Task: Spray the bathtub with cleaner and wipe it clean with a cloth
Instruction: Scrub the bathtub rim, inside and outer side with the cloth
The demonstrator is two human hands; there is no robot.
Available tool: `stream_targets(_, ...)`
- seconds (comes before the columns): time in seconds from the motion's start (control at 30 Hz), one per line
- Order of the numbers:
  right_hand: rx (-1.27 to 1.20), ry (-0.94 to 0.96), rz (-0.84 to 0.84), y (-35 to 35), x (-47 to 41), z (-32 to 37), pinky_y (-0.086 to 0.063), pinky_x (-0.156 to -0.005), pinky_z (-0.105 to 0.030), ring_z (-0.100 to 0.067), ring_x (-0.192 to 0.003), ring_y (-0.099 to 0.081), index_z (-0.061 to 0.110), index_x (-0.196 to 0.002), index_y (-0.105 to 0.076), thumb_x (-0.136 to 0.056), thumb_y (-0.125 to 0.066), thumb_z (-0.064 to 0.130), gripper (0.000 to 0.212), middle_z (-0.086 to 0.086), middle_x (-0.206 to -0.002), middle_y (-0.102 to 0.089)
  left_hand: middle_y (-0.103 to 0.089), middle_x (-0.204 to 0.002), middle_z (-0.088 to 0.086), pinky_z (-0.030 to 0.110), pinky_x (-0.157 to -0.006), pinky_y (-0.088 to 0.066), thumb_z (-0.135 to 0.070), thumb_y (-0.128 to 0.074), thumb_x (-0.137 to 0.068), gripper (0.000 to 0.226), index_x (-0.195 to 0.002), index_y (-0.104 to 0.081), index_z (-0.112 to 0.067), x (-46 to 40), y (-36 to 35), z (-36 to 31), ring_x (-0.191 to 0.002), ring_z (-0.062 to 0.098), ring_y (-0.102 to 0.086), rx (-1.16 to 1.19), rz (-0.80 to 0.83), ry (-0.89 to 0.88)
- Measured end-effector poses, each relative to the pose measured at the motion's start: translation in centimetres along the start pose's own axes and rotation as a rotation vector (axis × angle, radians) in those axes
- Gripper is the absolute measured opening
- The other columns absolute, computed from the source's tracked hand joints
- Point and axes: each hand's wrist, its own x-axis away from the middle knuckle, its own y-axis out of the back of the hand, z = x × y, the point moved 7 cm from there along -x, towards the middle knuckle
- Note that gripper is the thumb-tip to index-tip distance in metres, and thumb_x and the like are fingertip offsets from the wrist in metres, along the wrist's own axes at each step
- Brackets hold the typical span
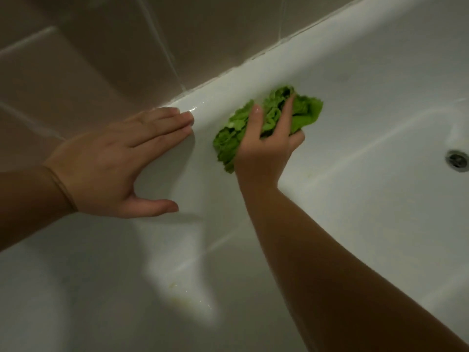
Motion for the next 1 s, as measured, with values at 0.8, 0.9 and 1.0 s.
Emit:
stream_targets(0.8,0.061,-0.055,0.169,2.5,-4.3,2.0,-0.040,-0.113,-0.030,-0.017,-0.123,-0.048,0.036,-0.162,-0.024,-0.096,-0.069,0.044,0.080,0.002,-0.135,-0.032,-0.039,-0.162,0.013,0.057,-0.112,-0.043,-0.067,-0.072,-0.080,0.103,-0.154,-0.042,-0.001,-1.2,-0.2,0.3,-0.149,0.030,-0.039,0.004,-0.045,0.056)
stream_targets(0.9,0.084,-0.129,0.180,2.6,-4.1,-0.2,-0.033,-0.116,-0.027,-0.024,-0.137,-0.045,0.033,-0.163,-0.022,-0.098,-0.065,0.046,0.079,-0.001,-0.139,-0.032,-0.037,-0.163,0.012,0.055,-0.113,-0.043,-0.069,-0.070,-0.081,0.103,-0.154,-0.041,-0.003,-2.0,-0.2,0.2,-0.150,0.029,-0.038,-0.008,-0.038,0.061)
stream_targets(1.0,0.063,-0.063,0.242,1.5,-1.3,-0.8,-0.034,-0.116,-0.025,-0.024,-0.130,-0.049,0.022,-0.162,-0.028,-0.093,-0.075,0.036,0.084,-0.007,-0.128,-0.039,-0.037,-0.163,0.013,0.055,-0.114,-0.043,-0.069,-0.070,-0.082,0.103,-0.154,-0.041,-0.001,-2.9,-0.3,0.2,-0.150,0.029,-0.037,0.009,-0.039,0.060)
